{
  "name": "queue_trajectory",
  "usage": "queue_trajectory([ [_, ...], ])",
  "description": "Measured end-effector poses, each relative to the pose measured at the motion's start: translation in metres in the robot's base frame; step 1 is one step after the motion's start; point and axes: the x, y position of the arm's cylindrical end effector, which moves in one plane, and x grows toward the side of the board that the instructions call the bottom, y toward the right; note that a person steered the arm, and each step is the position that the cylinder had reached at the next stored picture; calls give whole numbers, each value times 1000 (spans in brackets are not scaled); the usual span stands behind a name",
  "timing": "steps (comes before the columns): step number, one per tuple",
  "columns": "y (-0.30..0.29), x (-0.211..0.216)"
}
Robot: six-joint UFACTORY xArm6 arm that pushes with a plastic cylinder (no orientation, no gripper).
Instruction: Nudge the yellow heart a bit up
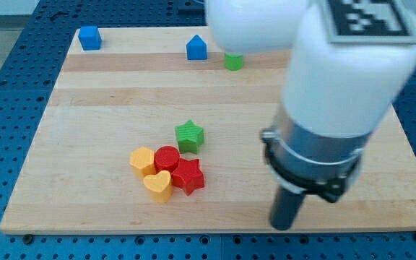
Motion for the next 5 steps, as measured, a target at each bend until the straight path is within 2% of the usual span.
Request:
queue_trajectory([
  [3, -114, -15],
  [5, -135, -54],
])
